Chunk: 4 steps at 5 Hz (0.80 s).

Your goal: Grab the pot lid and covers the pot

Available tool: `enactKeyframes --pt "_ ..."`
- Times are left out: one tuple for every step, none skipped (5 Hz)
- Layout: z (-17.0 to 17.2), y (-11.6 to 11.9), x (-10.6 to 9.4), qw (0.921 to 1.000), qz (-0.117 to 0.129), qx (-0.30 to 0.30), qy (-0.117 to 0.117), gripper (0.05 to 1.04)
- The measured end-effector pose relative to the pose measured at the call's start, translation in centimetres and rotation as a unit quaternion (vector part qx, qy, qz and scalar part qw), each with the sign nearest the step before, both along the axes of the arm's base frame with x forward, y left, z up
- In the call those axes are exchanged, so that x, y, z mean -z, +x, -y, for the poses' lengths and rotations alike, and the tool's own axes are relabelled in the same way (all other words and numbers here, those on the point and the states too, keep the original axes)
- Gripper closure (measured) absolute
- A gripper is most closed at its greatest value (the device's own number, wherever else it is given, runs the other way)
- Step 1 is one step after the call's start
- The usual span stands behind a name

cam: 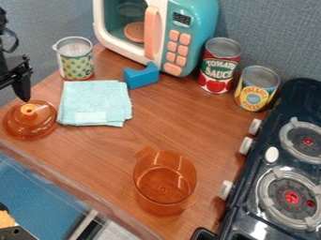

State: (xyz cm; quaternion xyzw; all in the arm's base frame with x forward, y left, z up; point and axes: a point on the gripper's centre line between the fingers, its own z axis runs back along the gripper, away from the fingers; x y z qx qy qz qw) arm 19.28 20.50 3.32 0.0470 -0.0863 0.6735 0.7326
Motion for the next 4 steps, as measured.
enactKeyframes --pt "-0.1 0.9 1.6 0.9989 0.006 -0.005 0.047 0.083" --pt "-0.5 1.7 2.2 0.9985 0.003 -0.016 0.053 0.083" --pt "-0.4 2.8 2.4 0.997 -0.001 -0.023 0.074 0.083" --pt "-0.9 3.5 2.6 0.9975 -0.005 -0.032 0.063 0.083"
